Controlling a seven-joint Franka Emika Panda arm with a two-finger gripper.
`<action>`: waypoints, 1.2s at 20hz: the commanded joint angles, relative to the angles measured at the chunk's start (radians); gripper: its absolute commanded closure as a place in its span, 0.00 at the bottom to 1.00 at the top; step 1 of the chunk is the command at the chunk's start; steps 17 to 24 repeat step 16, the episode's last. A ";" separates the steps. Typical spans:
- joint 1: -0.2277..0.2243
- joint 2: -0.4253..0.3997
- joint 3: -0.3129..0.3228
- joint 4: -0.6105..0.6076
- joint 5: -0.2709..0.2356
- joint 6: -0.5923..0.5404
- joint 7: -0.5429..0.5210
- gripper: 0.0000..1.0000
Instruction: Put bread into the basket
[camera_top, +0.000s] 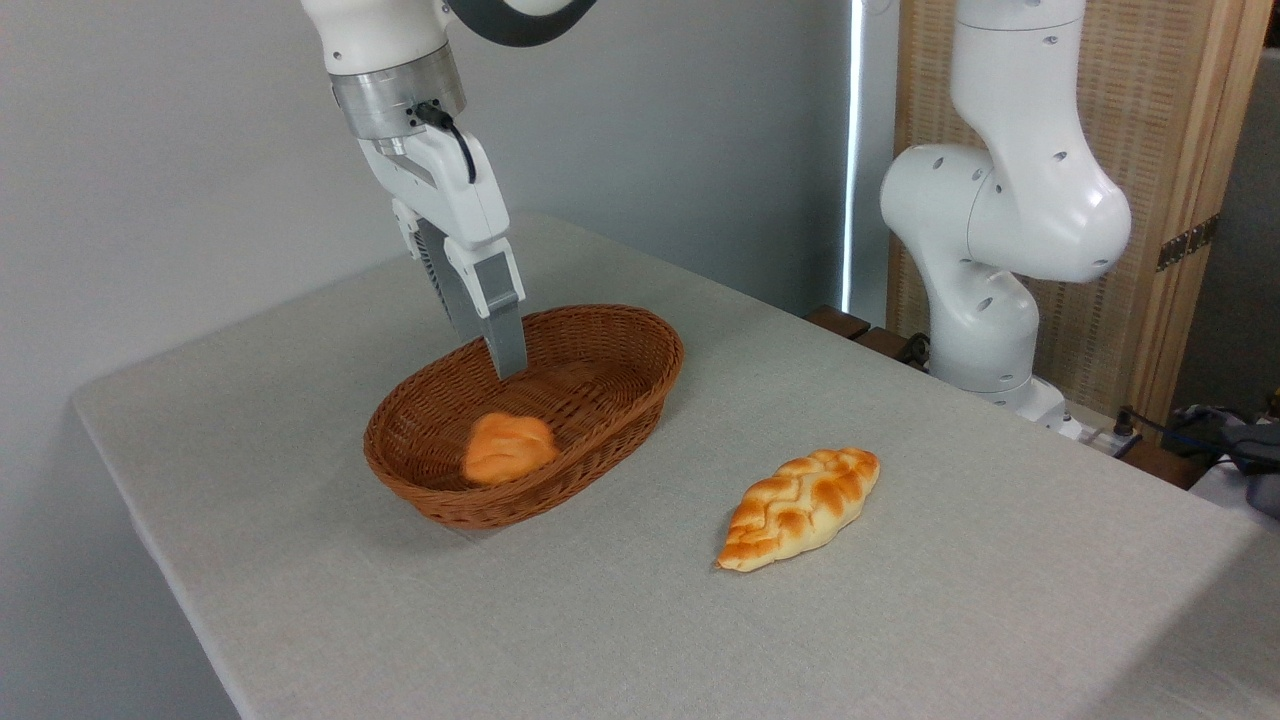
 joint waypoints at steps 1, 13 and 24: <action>0.006 0.003 0.008 0.016 0.015 -0.011 -0.017 0.00; 0.018 0.003 0.276 0.098 -0.053 -0.006 0.125 0.00; 0.017 0.010 0.272 0.098 -0.051 -0.006 0.124 0.00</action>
